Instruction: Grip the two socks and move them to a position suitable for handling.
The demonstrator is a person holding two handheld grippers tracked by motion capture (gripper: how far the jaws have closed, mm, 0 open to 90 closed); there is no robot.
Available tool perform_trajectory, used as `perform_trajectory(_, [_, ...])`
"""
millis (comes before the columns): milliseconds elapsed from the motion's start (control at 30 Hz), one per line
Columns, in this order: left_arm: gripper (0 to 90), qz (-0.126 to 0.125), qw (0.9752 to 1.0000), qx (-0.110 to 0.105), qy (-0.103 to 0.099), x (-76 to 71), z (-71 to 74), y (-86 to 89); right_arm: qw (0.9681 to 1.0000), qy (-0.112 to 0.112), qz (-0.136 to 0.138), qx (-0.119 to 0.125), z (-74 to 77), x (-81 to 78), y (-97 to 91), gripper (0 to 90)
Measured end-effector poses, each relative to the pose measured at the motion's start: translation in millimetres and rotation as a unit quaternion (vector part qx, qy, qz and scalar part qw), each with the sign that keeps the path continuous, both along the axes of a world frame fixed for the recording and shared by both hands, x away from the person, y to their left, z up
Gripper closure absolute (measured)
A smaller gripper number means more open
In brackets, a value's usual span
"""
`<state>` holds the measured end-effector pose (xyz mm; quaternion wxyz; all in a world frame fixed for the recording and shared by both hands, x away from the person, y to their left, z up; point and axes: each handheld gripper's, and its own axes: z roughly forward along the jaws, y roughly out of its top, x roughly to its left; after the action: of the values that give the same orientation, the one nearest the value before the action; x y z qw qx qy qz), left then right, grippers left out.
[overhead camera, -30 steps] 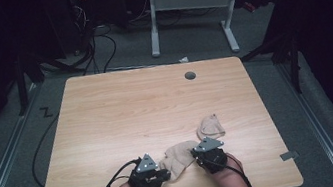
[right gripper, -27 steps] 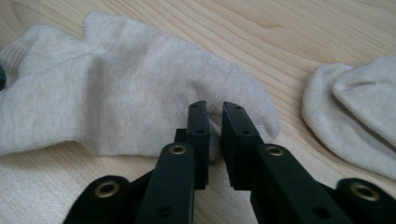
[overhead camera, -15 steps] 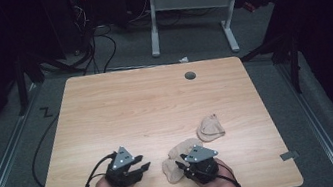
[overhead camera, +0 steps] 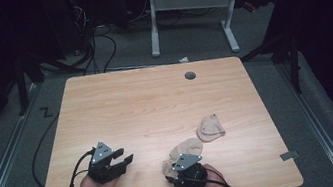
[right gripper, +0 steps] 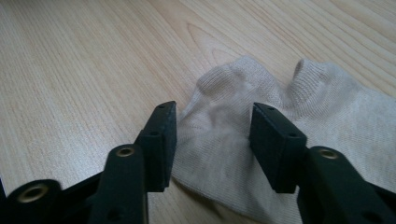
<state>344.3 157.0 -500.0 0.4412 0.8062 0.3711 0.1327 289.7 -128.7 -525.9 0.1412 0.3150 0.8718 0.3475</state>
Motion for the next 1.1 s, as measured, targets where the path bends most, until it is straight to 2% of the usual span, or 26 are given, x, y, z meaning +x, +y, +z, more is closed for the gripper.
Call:
perform_trajectory(133, [53.6,0.0,1.0,0.001,0.003,0.7,-0.9,0.4,1.0,-0.007,-0.005,0.002,-0.6,2.3,-4.2,67.3])
perform_trajectory(267, [53.4,0.002,1.0,0.001,0.004,0.5,-1.7,0.1,0.9998,-0.017,-0.01,-0.007,-0.5,2.7,-4.2,78.6])
perform_trajectory(433, [53.3,0.001,1.0,0.002,0.003,0.5,-2.7,-0.6,0.9997,-0.021,-0.006,-0.015,0.3,3.0,-2.7,81.5])
perform_trajectory(567, [53.1,-0.003,1.0,0.006,0.0,0.0,-3.2,-2.4,0.9998,-0.018,-0.005,-0.009,0.5,4.5,-5.0,81.7])
perform_trajectory(667, [52.6,-0.004,0.9999,0.005,-0.008,-0.5,-1.8,-2.4,0.9997,-0.025,-0.006,-0.004,4.2,3.0,-6.1,81.7])
perform_trajectory(767, [51.9,-0.006,0.9999,0.005,-0.009,-0.6,-1.3,-1.8,0.9994,-0.035,-0.006,0.002,8.8,2.3,-7.1,81.7])
perform_trajectory(867, [50.4,-0.003,0.9999,0.0,-0.012,-0.5,-0.7,-1.3,0.9979,-0.055,-0.012,0.033,24.4,4.4,-9.7,81.7])
perform_trajectory(967, [49.4,0.001,0.9999,-0.001,-0.015,-0.4,0.7,1.2,0.996,-0.064,-0.016,0.06,38.0,8.0,-11.3,81.7])
perform_trajectory(1100, [48.6,0.008,0.9997,-0.009,-0.019,-1.0,3.7,6.5,0.9932,-0.087,-0.02,0.076,55.7,10.4,-10.2,81.7])
